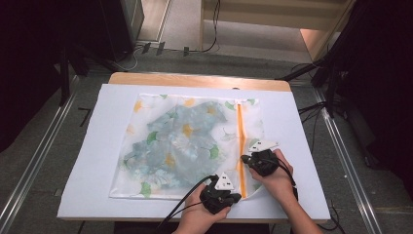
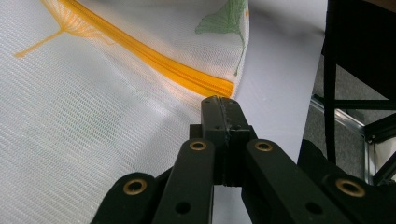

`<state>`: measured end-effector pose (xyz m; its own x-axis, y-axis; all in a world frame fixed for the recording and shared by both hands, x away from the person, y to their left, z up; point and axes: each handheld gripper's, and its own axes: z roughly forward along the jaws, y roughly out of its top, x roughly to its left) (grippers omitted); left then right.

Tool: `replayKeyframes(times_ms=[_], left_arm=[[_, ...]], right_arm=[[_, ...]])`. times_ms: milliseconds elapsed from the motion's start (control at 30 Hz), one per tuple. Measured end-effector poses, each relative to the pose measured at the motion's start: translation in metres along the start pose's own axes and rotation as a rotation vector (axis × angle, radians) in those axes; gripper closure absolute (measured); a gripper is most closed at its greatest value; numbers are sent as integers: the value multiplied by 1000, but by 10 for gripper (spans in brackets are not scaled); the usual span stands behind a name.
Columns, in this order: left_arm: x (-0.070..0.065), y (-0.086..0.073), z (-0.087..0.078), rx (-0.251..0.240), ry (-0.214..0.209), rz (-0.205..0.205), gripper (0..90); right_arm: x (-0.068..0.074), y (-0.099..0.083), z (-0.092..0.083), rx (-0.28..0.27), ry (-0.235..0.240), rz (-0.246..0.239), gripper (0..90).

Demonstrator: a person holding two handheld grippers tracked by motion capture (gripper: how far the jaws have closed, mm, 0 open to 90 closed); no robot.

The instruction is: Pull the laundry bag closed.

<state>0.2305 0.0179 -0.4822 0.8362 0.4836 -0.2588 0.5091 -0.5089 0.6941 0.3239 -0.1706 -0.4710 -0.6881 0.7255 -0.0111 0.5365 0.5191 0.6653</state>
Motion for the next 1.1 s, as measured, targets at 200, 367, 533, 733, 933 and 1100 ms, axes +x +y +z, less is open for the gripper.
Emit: replayKeyframes(times_ms=[200, 367, 533, 733, 933, 1100], left_arm=[[0, 0, 0, 0, -3, -2, 900], [0, 0, 0, -2, -2, 1, 900], [0, 0, 0, -4, -2, 1, 900], [1, 0, 0, 4, -4, 4, 900], [0, 0, 0, -3, -2, 6, 900], [0, 0, 0, 1, 2, 8, 900]], right_arm=[[-4, 1, 2, -9, 9, 17, 900], [-8, 4, 5, -11, 8, 14, 900], [-11, 10, 9, -5, -7, 6, 900], [-17, 15, 14, -3, -10, 17, 900], [-21, 19, 17, 2, -9, 18, 900], [-26, 23, 20, 2, -8, 17, 900]])
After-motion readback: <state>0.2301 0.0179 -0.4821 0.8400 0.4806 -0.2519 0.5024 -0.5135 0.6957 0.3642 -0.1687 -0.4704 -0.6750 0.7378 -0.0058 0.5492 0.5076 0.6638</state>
